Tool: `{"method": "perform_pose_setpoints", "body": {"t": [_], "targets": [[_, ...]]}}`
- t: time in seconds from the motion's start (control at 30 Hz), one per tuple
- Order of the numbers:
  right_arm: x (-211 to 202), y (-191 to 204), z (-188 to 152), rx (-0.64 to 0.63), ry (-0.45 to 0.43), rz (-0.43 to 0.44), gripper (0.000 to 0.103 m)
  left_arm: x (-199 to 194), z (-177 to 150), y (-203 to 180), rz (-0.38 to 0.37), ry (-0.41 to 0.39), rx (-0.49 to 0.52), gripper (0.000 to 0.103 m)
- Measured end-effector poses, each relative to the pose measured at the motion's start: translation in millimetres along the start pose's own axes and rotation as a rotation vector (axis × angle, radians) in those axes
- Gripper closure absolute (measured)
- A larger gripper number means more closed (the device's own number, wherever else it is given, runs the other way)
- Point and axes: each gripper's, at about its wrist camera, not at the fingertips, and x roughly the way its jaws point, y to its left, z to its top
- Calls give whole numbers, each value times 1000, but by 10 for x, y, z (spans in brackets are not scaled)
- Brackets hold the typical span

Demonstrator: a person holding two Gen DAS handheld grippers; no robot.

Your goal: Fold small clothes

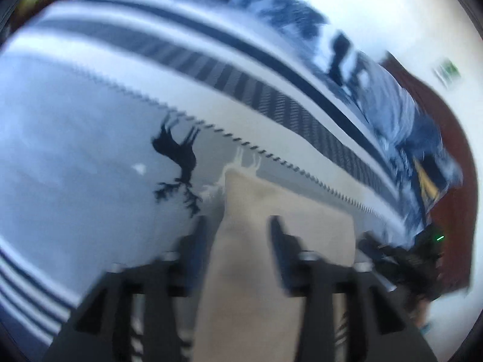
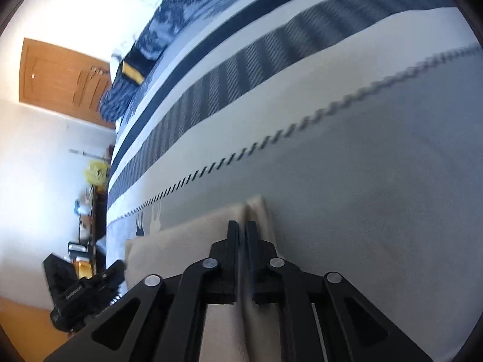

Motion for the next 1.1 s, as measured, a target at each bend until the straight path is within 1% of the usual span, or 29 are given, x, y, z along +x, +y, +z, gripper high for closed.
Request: {"method": "perform_pose_setpoints", "body": {"t": [0.03, 0.07, 0.1, 0.13, 0.17, 0.2, 0.23, 0.27, 0.3, 0.33, 0.37, 0.4, 0.43, 0.5, 0.53, 0.57, 0.6, 0.63, 0.67, 0.7, 0.73, 0.77, 0.8, 0.93, 1.03, 1.07, 1.1], "targets": [[-186, -2, -157, -1, -31, 22, 38, -156, -135, -20, 20, -25, 42, 42], [-308, -8, -305, 2, -44, 42, 15, -258, -272, -25, 38, -29, 76, 42], [-433, -16, -543, -3, -33, 69, 15, -342, -433, -32, 50, -21, 114, 42], [-494, -17, -694, -3, -20, 79, 15, -436, -677, 1, 58, -9, 140, 42], [-566, -46, -943, 6, -10, 79, 15, -477, -813, 24, 67, -3, 141, 42], [-601, -69, -1123, 9, -1, 75, 15, -513, -997, 67, 77, 8, 143, 42], [-625, -100, -1343, 4, 12, 71, 16, -535, -1243, 142, 79, 27, 136, 42], [-639, -135, -1509, 5, 17, 61, 17, -533, -1361, 183, 73, 36, 123, 42], [-628, -169, -1658, 10, 25, 46, 17, -527, -1546, 287, 55, 50, 78, 42], [-578, -199, -1775, 7, 50, 27, 22, -502, -1636, 342, 46, 62, 43, 42], [-513, -208, -1820, -3, 77, 5, 32, -464, -1699, 374, 46, 84, 19, 42], [-458, -211, -1831, -19, 97, -10, 38, -428, -1738, 378, 44, 103, 12, 43], [-427, -215, -1817, -39, 102, -11, 43, -423, -1749, 341, 40, 101, 28, 43], [-371, -227, -1792, -67, 108, -23, 44, -381, -1759, 222, 42, 108, 89, 43], [-349, -262, -1798, -64, 112, -25, 46, -341, -1767, 200, 45, 122, 96, 46], [-327, -295, -1805, -65, 126, -21, 55, -302, -1787, 209, 53, 137, 90, 50], [-296, -321, -1821, -59, 143, -16, 60, -258, -1808, 252, 41, 155, 50, 61], [-286, -352, -1858, -50, 150, -2, 69, -237, -1819, 294, -3, 170, 8, 77], [-295, -360, -1868, -49, 154, 12, 80, -251, -1834, 314, -29, 174, -13, 80], [-308, -356, -1878, -59, 147, 7, 83, -292, -1838, 316, -37, 160, -24, 84], [-361, -357, -1886, -67, 126, -2, 88, -362, -1849, 288, -48, 138, -12, 86], [-398, -336, -1897, -70, 112, 9, 93, -422, -1865, 255, -54, 120, 6, 86], [-431, -310, -1909, -78, 102, 9, 93, -475, -1898, 229, -46, 108, 16, 86], [-336, -323, -1965, -113, 132, -85, 93, -403, -1998, 284, 25, 126, 16, 84], [-382, -309, -1953, -105, 116, -73, 90, -475, -1961, 220, 28, 107, 40, 84], [-424, -301, -1958, -99, 109, -71, 80, -510, -1945, 224, 27, 104, 46, 84], [-471, -298, -1976, -87, 106, -71, 72, -526, -1954, 228, 34, 101, 50, 79]]}}
